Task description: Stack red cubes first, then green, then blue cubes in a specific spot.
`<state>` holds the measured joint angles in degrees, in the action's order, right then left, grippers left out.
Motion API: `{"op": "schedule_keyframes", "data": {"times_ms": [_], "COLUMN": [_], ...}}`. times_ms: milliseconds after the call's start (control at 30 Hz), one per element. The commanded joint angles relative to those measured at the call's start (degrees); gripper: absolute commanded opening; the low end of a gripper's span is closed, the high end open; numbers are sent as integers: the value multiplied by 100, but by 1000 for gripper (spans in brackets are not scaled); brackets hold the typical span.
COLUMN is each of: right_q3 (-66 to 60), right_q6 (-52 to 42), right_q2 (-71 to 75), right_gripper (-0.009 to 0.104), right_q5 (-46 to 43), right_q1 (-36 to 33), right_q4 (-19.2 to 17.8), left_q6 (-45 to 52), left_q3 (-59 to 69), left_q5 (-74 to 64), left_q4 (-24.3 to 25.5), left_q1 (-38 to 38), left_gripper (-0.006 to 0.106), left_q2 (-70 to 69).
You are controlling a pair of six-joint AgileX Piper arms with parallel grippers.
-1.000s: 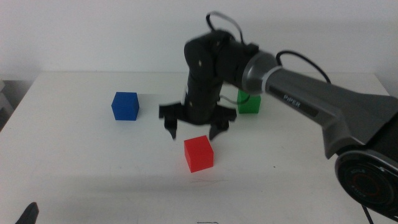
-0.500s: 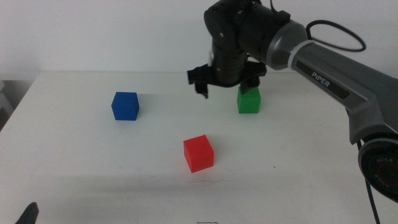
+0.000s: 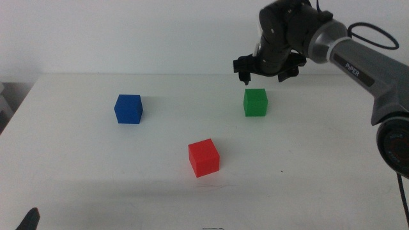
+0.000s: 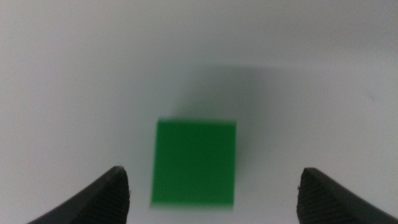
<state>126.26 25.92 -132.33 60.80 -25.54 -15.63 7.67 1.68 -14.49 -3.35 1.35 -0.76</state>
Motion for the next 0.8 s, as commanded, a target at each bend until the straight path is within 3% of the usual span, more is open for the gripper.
{"op": "schedule_keyframes", "data": {"times_ms": [0, 300, 500, 533, 600, 700, 767], "right_q3": [183, 183, 183, 183, 183, 183, 183], "right_q6": [-187, -318, -269, -269, -254, -218, -306], "right_q2": [245, -292, -473, -473, -459, -347, -186], "right_gripper": [94, 93, 81, 76, 54, 1, -1], "right_q5": [-567, -1386, -1380, -1380, -1332, -1018, -654], "right_q1": [145, 200, 200, 200, 200, 187, 166], "right_q4": [-119, -172, -194, -194, -189, -162, -162], "left_q6": [-2, -2, -2, -2, -2, -2, -2], "left_q3": [-19, -19, -19, -19, -19, -19, -19], "left_q5": [437, 437, 437, 437, 437, 437, 437], "left_q4": [-49, -49, -49, -49, -49, -49, -49], "left_q1": [14, 14, 14, 14, 14, 14, 14], "left_gripper": [91, 91, 91, 91, 91, 91, 91], "left_q2": [-117, -117, -117, -117, -117, -117, -117]}}
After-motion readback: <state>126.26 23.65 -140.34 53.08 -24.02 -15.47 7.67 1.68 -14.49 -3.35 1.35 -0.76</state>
